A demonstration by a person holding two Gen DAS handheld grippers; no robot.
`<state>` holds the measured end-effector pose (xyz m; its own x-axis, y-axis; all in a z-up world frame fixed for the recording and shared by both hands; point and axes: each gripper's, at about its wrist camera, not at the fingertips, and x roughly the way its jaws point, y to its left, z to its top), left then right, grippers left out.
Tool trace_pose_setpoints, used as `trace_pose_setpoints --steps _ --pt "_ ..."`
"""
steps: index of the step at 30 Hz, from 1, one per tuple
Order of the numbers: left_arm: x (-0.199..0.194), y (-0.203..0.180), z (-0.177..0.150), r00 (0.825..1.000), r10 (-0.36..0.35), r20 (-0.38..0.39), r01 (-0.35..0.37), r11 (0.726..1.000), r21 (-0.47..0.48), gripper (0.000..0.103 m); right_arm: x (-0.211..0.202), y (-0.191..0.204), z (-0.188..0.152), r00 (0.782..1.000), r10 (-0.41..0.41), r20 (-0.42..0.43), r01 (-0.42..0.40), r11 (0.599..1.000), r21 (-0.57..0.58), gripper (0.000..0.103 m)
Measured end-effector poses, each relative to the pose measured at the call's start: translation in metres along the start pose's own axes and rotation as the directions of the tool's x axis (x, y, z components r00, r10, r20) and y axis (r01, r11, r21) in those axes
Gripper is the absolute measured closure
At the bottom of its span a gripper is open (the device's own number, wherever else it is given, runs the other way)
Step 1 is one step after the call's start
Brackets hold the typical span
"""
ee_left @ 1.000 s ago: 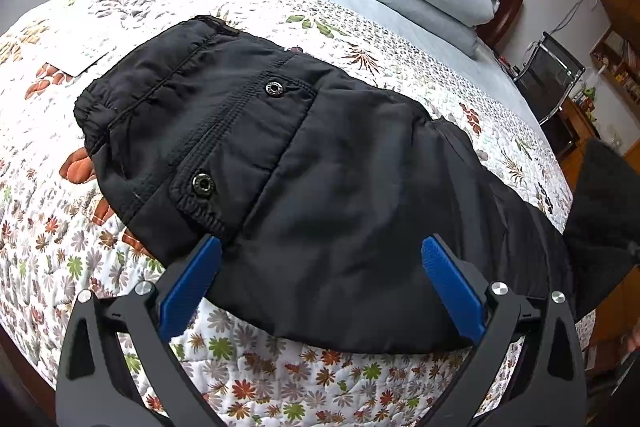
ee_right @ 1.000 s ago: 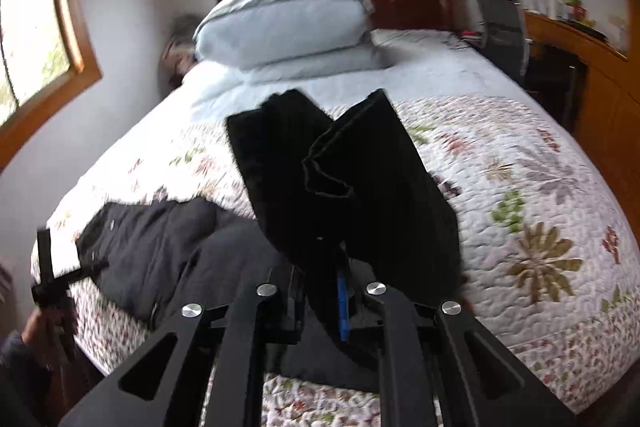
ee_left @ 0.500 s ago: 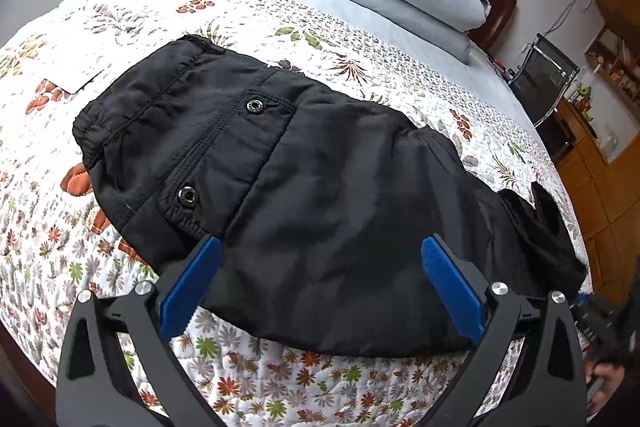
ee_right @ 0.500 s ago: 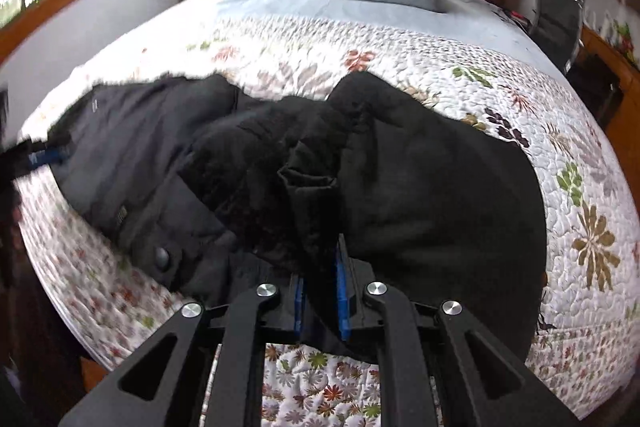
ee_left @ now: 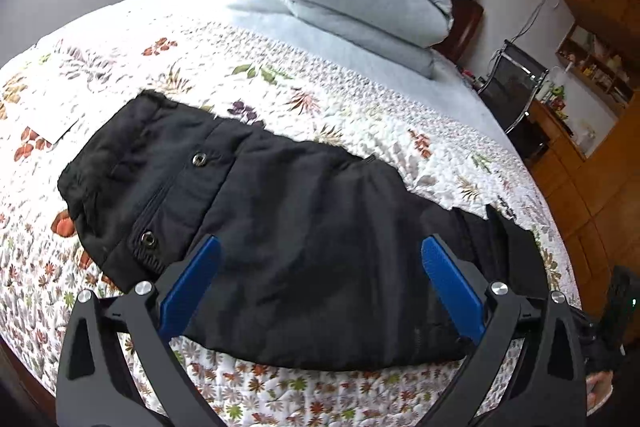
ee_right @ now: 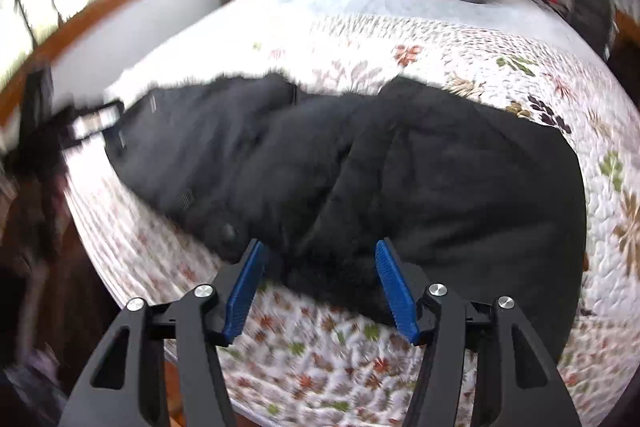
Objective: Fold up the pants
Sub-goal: 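Lift the pants leg end with the right gripper and lay it down, then grasp the waistband end of the black pants with the left gripper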
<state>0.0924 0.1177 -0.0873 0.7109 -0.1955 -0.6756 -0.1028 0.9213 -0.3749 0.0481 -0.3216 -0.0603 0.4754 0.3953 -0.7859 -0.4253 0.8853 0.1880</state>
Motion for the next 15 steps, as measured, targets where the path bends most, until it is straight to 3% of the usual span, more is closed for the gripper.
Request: trace_pose_setpoints --steps 2,7,9,13,15 --pt "-0.005 -0.005 0.003 1.000 -0.019 0.012 0.019 1.000 -0.002 0.003 0.007 0.004 0.004 0.998 -0.064 -0.018 0.063 0.997 -0.049 0.044" --pt "-0.019 -0.020 0.007 0.998 -0.036 0.052 0.034 0.999 0.024 0.003 0.038 0.012 -0.001 0.989 -0.120 -0.082 0.112 0.990 -0.089 0.046" --pt "-0.027 -0.023 0.008 0.996 -0.045 0.074 0.043 0.999 0.025 0.003 0.045 0.007 0.000 0.988 -0.130 -0.084 0.125 0.990 -0.070 0.052" --pt "-0.044 -0.030 0.013 0.991 -0.048 0.128 0.043 0.998 0.043 0.003 0.047 0.003 0.002 0.991 -0.089 -0.098 0.086 0.996 -0.032 0.075" --pt "-0.052 -0.033 0.016 0.988 -0.032 0.151 0.024 0.998 0.053 0.003 0.046 0.004 0.006 0.991 -0.091 -0.099 0.088 0.995 -0.037 0.078"
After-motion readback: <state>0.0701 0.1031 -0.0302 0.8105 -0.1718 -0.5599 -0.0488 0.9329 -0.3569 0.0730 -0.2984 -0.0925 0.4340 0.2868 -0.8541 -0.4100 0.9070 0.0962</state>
